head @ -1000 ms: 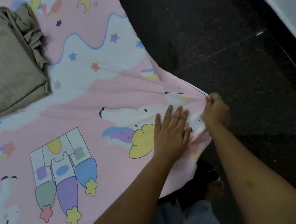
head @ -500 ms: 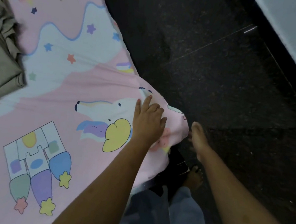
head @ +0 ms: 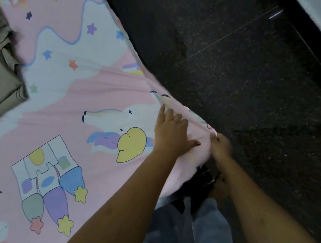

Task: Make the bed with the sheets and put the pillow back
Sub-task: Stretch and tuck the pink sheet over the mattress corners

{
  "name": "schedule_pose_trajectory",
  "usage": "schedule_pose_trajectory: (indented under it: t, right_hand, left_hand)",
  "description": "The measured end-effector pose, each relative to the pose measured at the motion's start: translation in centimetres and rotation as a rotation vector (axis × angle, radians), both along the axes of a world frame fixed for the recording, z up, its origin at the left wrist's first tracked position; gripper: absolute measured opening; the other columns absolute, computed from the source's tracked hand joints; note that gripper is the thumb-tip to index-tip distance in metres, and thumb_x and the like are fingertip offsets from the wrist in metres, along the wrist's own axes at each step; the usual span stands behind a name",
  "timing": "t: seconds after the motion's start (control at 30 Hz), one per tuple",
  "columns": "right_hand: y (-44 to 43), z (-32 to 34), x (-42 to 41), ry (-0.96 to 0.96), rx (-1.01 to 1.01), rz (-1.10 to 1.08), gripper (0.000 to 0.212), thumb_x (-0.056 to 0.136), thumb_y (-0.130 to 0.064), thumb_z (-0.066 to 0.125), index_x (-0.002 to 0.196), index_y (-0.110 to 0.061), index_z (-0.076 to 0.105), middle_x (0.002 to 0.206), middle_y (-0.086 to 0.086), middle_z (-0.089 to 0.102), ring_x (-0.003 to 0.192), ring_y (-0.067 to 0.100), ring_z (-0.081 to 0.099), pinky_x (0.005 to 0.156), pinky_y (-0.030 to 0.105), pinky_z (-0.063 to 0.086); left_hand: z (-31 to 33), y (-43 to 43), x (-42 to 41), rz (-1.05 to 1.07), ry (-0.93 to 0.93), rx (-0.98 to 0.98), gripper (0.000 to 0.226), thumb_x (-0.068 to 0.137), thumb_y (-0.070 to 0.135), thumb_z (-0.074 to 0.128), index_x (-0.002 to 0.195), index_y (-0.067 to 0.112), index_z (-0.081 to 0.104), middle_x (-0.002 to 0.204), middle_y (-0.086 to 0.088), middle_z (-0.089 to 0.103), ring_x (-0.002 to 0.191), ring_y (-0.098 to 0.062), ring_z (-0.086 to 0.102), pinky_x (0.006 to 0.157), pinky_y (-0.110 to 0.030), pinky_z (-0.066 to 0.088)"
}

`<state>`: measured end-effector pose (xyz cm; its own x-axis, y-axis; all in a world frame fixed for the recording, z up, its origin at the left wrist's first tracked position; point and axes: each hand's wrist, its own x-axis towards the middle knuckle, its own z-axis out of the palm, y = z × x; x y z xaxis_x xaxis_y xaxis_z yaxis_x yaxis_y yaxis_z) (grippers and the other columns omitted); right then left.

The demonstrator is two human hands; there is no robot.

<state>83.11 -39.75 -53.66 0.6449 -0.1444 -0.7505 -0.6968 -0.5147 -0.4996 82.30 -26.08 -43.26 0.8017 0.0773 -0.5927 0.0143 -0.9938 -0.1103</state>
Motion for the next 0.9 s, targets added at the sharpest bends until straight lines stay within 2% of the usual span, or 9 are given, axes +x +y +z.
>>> schedule_pose_trajectory:
  t: [0.1, 0.27, 0.37, 0.47, 0.63, 0.77, 0.9]
  right_hand:
    - [-0.3, -0.9, -0.7, 0.068, -0.081, 0.119, 0.03, 0.101, -0.031, 0.039, 0.111, -0.011, 0.06, 0.109, 0.011, 0.059, 0.092, 0.019, 0.051, 0.078, 0.031, 0.039]
    - [1.3, -0.9, 0.5, 0.072, -0.136, 0.204, 0.031, 0.101, -0.03, 0.038, 0.113, -0.011, 0.059, 0.113, 0.011, 0.059, 0.105, 0.024, 0.056, 0.09, 0.039, 0.046]
    - [1.7, -0.5, 1.2, -0.001, -0.146, 0.181, 0.03, 0.101, -0.028, 0.038, 0.114, -0.011, 0.059, 0.116, 0.01, 0.059, 0.107, 0.024, 0.056, 0.088, 0.036, 0.045]
    - [2.4, -0.6, 0.5, -0.062, -0.234, 0.219, 0.032, 0.102, -0.031, 0.036, 0.113, -0.012, 0.059, 0.113, 0.01, 0.062, 0.104, 0.024, 0.058, 0.084, 0.036, 0.047]
    - [2.7, -2.4, -0.4, -0.158, -0.434, 0.648, 0.022, 0.098, -0.025, 0.046, 0.114, -0.014, 0.055, 0.108, 0.01, 0.063, 0.095, 0.025, 0.062, 0.065, 0.031, 0.044]
    - [3.2, -3.4, 0.4, -0.135, -0.438, 0.862, 0.026, 0.096, -0.026, 0.049, 0.121, -0.017, 0.053, 0.113, 0.01, 0.061, 0.096, 0.026, 0.061, 0.064, 0.031, 0.039]
    - [3.2, -2.3, 1.2, -0.037, -0.419, 0.982, 0.029, 0.095, -0.025, 0.051, 0.125, -0.021, 0.052, 0.122, 0.009, 0.057, 0.106, 0.028, 0.058, 0.074, 0.035, 0.044]
  left_hand:
    - [-0.1, -1.0, -1.0, -0.069, 0.064, 0.002, 0.065, 0.088, 0.064, 0.041, 0.138, 0.023, 0.043, 0.15, -0.006, 0.034, 0.144, -0.031, 0.014, 0.114, -0.05, -0.011]
    - [-0.5, -1.3, -1.2, -0.086, 0.11, 0.054, 0.053, 0.093, 0.058, 0.037, 0.124, 0.021, 0.059, 0.138, -0.005, 0.05, 0.14, -0.03, 0.026, 0.114, -0.05, -0.012]
    - [-0.6, -1.5, -0.8, -0.129, 0.134, 0.106, 0.053, 0.095, 0.056, 0.032, 0.118, 0.019, 0.063, 0.13, -0.004, 0.058, 0.135, -0.028, 0.034, 0.114, -0.051, -0.011]
    - [-0.8, -1.7, -0.7, -0.179, 0.175, 0.16, 0.051, 0.096, 0.055, 0.033, 0.12, 0.02, 0.061, 0.131, -0.005, 0.058, 0.135, -0.03, 0.037, 0.114, -0.053, -0.009]
    - [-0.8, -2.2, -0.6, -0.263, 0.268, 0.246, 0.048, 0.093, 0.051, 0.047, 0.129, 0.02, 0.052, 0.136, -0.01, 0.052, 0.136, -0.035, 0.034, 0.113, -0.057, -0.004]
    - [-1.0, -3.2, -0.1, -0.301, 0.361, 0.363, 0.048, 0.092, 0.046, 0.05, 0.132, 0.019, 0.05, 0.135, -0.012, 0.051, 0.135, -0.037, 0.032, 0.114, -0.06, 0.001]
    - [3.0, -5.2, 2.1, -0.345, 0.522, 0.218, 0.047, 0.1, 0.026, 0.043, 0.141, 0.005, 0.033, 0.144, -0.016, 0.039, 0.14, -0.032, 0.027, 0.115, -0.045, 0.002]
